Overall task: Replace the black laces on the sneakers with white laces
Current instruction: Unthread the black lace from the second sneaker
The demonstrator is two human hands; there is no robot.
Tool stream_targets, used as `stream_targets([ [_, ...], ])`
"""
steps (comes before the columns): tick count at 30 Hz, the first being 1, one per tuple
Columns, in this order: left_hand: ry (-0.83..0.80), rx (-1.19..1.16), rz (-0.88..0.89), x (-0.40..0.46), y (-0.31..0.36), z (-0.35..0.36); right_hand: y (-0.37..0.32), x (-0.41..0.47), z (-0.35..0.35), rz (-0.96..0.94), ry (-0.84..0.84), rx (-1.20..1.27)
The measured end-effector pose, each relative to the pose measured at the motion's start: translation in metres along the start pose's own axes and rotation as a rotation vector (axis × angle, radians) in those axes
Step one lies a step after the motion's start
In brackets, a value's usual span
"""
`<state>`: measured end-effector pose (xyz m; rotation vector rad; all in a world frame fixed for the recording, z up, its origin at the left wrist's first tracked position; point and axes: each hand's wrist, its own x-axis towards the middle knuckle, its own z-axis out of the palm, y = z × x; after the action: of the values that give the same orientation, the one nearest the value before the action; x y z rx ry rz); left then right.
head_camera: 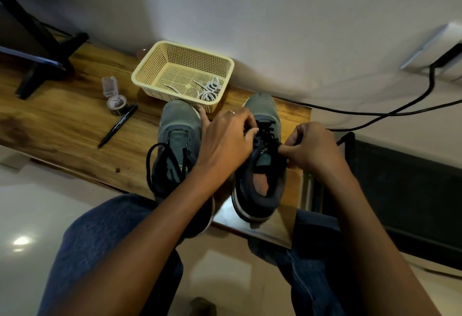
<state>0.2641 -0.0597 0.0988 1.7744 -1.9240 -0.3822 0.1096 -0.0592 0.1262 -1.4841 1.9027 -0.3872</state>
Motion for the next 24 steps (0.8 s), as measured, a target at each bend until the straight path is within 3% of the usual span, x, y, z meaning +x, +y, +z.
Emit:
stream_targets([
  [4,-0.253,-0.049,0.188,-0.006,0.006,0.006,0.0,0.0,0.001,-0.021,0.003,-0.022],
  [7,-0.182,-0.01,0.229,-0.008,0.009,0.008,0.0,0.001,0.002,-0.027,-0.002,-0.026],
  [18,0.065,-0.036,0.005,-0.002,0.005,-0.002,0.0,0.001,0.003,-0.017,0.006,-0.017],
  [20,0.042,-0.037,0.019,-0.004,0.007,0.0,0.001,0.001,0.003,-0.023,0.017,-0.025],
  [24,-0.165,0.113,0.156,-0.004,0.008,0.009,0.0,0.001,0.002,-0.032,0.018,-0.023],
])
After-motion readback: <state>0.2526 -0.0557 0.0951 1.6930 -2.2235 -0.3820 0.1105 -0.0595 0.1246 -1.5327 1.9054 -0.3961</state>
